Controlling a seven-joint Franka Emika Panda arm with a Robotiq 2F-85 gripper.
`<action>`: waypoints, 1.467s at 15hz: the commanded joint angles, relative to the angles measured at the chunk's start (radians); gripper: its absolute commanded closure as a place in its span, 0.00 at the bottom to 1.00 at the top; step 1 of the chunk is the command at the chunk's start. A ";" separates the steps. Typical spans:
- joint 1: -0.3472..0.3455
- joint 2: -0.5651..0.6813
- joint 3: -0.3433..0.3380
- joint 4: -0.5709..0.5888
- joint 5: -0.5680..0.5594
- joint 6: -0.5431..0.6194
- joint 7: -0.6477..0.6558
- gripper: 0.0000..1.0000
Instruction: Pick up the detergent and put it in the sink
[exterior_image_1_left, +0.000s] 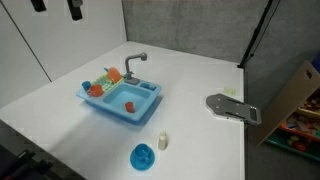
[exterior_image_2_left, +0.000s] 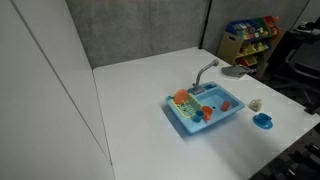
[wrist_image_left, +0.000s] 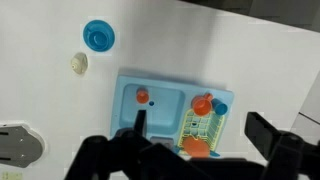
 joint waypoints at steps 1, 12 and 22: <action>-0.013 0.001 0.011 0.003 0.005 -0.003 -0.004 0.00; -0.014 0.021 0.031 0.023 -0.009 0.002 0.032 0.00; -0.044 0.159 0.063 0.052 -0.061 0.150 0.152 0.00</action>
